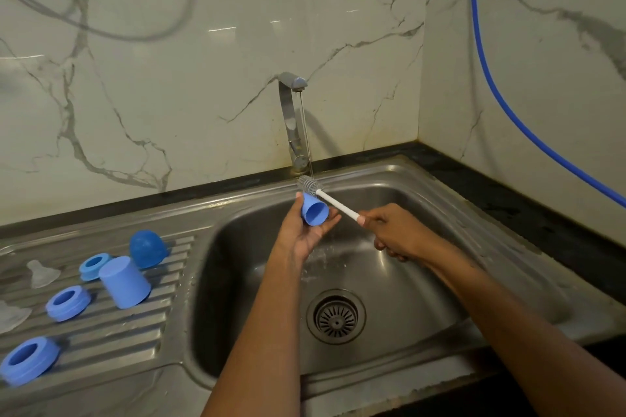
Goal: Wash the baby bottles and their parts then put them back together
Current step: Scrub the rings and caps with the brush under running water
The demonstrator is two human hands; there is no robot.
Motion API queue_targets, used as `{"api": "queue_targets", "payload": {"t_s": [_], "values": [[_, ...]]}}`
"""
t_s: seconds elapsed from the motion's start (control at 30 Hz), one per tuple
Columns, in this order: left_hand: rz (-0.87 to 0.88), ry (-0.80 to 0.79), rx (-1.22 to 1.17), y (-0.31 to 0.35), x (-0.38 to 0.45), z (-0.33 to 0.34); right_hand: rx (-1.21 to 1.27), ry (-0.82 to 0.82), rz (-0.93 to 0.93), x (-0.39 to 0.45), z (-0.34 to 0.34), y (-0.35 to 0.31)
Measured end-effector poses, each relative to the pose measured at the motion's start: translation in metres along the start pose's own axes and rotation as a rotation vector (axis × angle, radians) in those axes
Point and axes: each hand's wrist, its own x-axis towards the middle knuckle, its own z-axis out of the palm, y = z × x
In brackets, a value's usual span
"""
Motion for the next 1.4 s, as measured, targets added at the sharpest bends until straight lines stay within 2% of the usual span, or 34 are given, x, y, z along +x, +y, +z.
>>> {"api": "queue_targets", "payload": {"t_s": [0.2,0.27,0.47,0.6,0.8,0.9,1.03,1.13,1.33,1.4], "values": [[0.091,0.053,-0.314,0.008,-0.001,-0.008,0.116,-0.190,0.124,-0.005,-0.019,0.002],[0.112,0.032,-0.317,0.013,0.000,-0.007,0.085,-0.195,0.124,-0.007,-0.024,0.005],[0.075,-0.029,0.281,0.000,-0.002,-0.001,-0.125,-0.050,0.070,-0.003,-0.007,0.010],[0.257,0.045,0.635,-0.005,-0.003,0.001,-0.076,0.002,0.032,-0.002,-0.013,0.010],[0.428,0.195,0.828,-0.001,-0.003,-0.008,-0.073,0.025,-0.024,-0.003,-0.030,0.012],[0.523,0.260,0.925,0.002,-0.002,-0.012,0.003,-0.017,-0.001,-0.002,-0.035,0.013],[0.618,0.231,1.076,-0.003,-0.003,-0.010,-0.058,0.001,-0.024,-0.001,-0.028,0.013],[0.633,0.196,1.207,-0.008,-0.004,-0.008,-0.184,0.032,-0.052,0.004,-0.015,0.009],[0.677,0.440,1.160,-0.002,-0.005,-0.012,-0.014,-0.105,-0.014,-0.003,-0.034,0.010],[0.654,0.425,1.210,-0.003,-0.005,-0.011,-0.054,-0.098,-0.012,-0.005,-0.036,0.012]]}}
